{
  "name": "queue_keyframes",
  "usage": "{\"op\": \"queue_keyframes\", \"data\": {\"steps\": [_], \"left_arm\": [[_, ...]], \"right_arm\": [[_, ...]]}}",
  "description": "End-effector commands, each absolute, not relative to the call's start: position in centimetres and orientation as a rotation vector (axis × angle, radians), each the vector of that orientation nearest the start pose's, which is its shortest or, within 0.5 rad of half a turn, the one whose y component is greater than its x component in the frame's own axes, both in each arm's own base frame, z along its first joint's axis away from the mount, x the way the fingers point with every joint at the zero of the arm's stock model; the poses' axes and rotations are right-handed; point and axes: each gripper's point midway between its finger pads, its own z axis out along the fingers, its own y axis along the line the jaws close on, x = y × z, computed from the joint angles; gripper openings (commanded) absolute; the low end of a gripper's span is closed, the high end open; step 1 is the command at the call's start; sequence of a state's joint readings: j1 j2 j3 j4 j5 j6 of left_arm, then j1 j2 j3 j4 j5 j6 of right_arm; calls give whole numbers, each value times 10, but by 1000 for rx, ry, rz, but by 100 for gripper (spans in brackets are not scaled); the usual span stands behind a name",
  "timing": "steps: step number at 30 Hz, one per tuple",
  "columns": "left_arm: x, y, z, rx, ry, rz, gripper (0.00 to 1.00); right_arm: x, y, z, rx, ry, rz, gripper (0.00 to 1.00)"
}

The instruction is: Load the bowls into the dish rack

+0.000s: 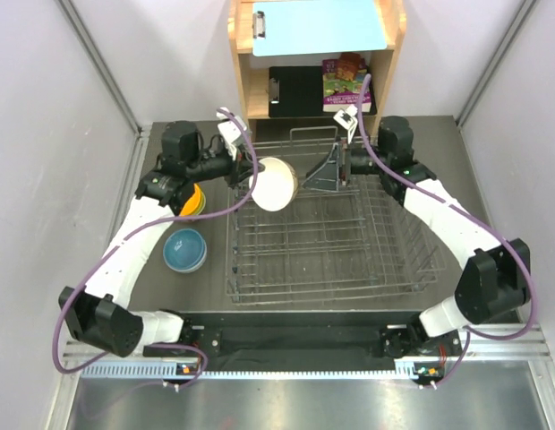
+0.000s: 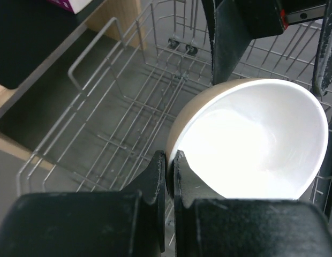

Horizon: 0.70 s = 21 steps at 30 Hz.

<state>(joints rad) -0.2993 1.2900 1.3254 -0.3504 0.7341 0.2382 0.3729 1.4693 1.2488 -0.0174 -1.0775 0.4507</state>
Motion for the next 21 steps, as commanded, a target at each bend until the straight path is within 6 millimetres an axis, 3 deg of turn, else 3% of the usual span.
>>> {"op": "queue_keyframes", "data": {"steps": [1,7,13,21], "left_arm": [[335,-232,350,953,1502,-719,0],[337,-234,345,951,1514,-718,0],[336,-236,343,949,1517,-726,0],[326,-239,350,949,1501,-747,0]], "right_arm": [[276,300,341,-835,1610,1629,100],[271,307,341,-831,1596,1710,100],[270,328,323,-857,1636,1747,100],[282,337,308,-837,1710,1735,100]]}}
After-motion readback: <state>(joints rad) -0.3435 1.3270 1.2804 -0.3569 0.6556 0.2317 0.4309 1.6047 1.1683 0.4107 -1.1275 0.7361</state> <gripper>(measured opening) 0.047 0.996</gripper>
